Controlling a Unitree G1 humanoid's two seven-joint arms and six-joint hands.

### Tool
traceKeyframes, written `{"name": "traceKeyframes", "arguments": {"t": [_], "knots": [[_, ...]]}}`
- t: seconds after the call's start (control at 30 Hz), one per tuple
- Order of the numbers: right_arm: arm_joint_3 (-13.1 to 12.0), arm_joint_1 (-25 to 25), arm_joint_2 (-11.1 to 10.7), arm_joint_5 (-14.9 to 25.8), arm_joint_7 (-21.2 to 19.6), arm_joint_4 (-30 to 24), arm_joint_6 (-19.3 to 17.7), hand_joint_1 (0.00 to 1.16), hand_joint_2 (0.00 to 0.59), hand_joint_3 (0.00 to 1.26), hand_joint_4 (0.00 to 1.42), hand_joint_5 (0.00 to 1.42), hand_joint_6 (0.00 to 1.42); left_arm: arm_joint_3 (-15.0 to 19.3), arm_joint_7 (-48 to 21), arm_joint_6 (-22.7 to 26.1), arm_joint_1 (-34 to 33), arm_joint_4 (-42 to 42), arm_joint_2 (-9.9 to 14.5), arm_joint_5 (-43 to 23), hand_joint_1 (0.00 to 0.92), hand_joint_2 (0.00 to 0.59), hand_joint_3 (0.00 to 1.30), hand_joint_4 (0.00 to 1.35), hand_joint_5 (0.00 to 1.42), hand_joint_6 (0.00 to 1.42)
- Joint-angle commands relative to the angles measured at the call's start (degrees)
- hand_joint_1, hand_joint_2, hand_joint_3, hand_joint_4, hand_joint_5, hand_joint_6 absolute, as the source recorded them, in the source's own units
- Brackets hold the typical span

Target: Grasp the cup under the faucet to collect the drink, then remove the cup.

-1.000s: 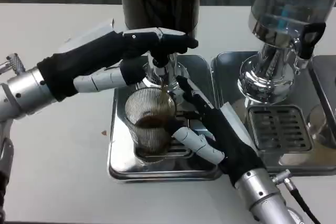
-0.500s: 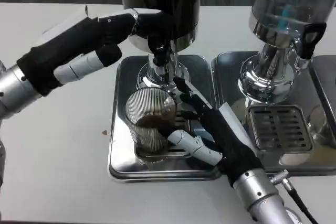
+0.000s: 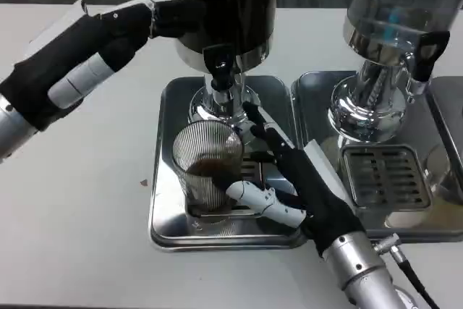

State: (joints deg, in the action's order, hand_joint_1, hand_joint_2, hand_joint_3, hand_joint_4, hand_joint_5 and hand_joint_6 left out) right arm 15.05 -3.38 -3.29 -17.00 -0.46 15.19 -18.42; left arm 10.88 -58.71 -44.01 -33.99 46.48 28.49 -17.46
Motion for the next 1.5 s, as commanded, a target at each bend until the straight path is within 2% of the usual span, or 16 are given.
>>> {"name": "traceKeyframes", "arguments": {"t": [0.03, 0.1, 0.17, 0.37, 0.43, 0.6, 0.83, 0.87, 0.9, 0.93, 0.97, 1.3, 1.33, 1.37, 1.4, 1.5], "knots": [[-0.15, -0.59, -0.25, 0.41, 0.23, 0.23, -1.05, 0.44, 0.036, 0.04, 0.02, 0.06, 0.21, 0.93, 0.38, -0.16, 2.04, 0.30, 1.05, -0.40, 0.000, 0.105, 0.25, 0.18, 0.19, 0.18], [-0.14, -0.79, -0.31, 0.33, 0.28, 0.43, -1.10, 0.53, 0.279, 0.04, 0.02, 0.06, 0.21, 1.11, 0.40, -0.45, 2.93, -0.15, 1.19, -0.35, 0.000, 0.105, 0.26, 0.18, 0.20, 0.18], [-0.17, -0.72, -0.31, 0.28, 0.17, 0.45, -1.11, 0.61, 0.375, 0.03, 0.02, 0.06, 0.20, 1.21, 0.41, -0.53, 3.57, -0.53, 1.27, -0.32, 0.000, 0.106, 0.26, 0.19, 0.20, 0.18], [-0.23, -0.48, -0.34, 0.49, 0.42, 0.19, -1.05, 0.63, 0.404, 0.03, 0.01, 0.05, 0.20, 1.59, 0.78, -1.01, 5.27, -0.71, 1.62, 0.20, 0.000, 0.109, 0.26, 0.19, 0.20, 0.18], [-0.26, -0.54, -0.29, 0.61, 0.55, 0.17, -1.01, 0.61, 0.317, 0.03, 0.01, 0.05, 0.20, 1.58, 0.87, -1.16, 5.80, -0.64, 1.82, 0.38, 0.000, 0.110, 0.26, 0.19, 0.20, 0.18], [-0.19, -0.55, -0.32, 0.65, 0.81, -0.05, -0.83, 0.62, 0.399, 0.03, 0.01, 0.05, 0.20, 1.62, 1.20, -1.61, 7.53, -0.51, 2.23, 0.57, 0.000, 0.110, 0.27, 0.19, 0.20, 0.18], [-0.24, -0.73, -0.46, 0.79, 1.29, -0.04, -0.79, 0.61, 0.400, 0.03, 0.01, 0.05, 0.20, 1.53, 1.91, -2.19, 9.38, -0.14, 2.68, 0.94, 0.000, 0.111, 0.27, 0.19, 0.20, 0.19], [-0.22, -0.72, -0.53, 0.73, 1.38, -0.15, -0.75, 0.61, 0.327, 0.03, 0.01, 0.05, 0.20, 1.49, 2.04, -2.23, 9.65, -0.10, 2.73, 0.99, 0.000, 0.111, 0.27, 0.20, 0.20, 0.19], [-0.29, -0.66, -0.48, 1.00, 1.49, -0.13, -0.90, 0.54, 0.158, 0.03, 0.01, 0.05, 0.20, 1.45, 2.14, -2.24, 9.88, -0.16, 2.77, 1.01, 0.000, 0.111, 0.27, 0.20, 0.20, 0.19], [-0.29, -0.65, -0.51, 1.09, 1.62, -0.21, -0.87, 0.34, 0.032, 0.03, 0.02, 0.05, 0.20, 1.39, 2.25, -2.30, 10.15, -0.15, 2.79, 1.11, 0.000, 0.111, 0.27, 0.20, 0.20, 0.19], [-0.35, -0.60, -0.51, 1.19, 1.66, -0.23, -0.99, 0.25, 0.006, 0.03, 0.02, 0.05, 0.20, 1.33, 2.33, -2.35, 10.35, -0.21, 2.80, 1.17, 0.000, 0.110, 0.27, 0.20, 0.20, 0.19], [-0.38, -0.47, -0.54, 0.89, 2.07, -0.94, -0.31, 0.30, 0.000, 0.03, 0.02, 0.05, 0.19, 0.97, 3.24, -2.97, 12.10, 0.38, 2.84, 2.05, 0.000, 0.110, 0.27, 0.20, 0.20, 0.19], [-0.35, -0.51, -0.56, 0.71, 2.02, -0.97, -0.26, 0.39, 0.100, 0.03, 0.02, 0.04, 0.19, 0.90, 3.38, -3.28, 12.28, 0.49, 2.90, 2.39, 0.000, 0.110, 0.27, 0.20, 0.20, 0.19], [-0.33, -0.51, -0.57, 0.59, 1.98, -1.01, -0.23, 0.45, 0.093, 0.03, 0.02, 0.04, 0.19, 0.83, 3.50, -3.59, 12.45, 0.60, 2.95, 2.74, 0.000, 0.110, 0.27, 0.20, 0.20, 0.19], [-0.27, -0.53, -0.63, 0.43, 2.04, -1.19, -0.02, 0.39, 0.019, 0.03, 0.02, 0.04, 0.19, 0.81, 3.59, -3.79, 12.55, 0.65, 2.98, 3.02, 0.000, 0.110, 0.27, 0.20, 0.20, 0.19], [-0.12, -0.65, -0.79, 0.07, 2.15, -1.49, 0.33, 0.26, 0.000, 0.03, 0.02, 0.04, 0.18, 0.71, 3.94, -4.38, 12.79, 1.04, 3.02, 3.78, 0.000, 0.110, 0.27, 0.20, 0.20, 0.19]]}}
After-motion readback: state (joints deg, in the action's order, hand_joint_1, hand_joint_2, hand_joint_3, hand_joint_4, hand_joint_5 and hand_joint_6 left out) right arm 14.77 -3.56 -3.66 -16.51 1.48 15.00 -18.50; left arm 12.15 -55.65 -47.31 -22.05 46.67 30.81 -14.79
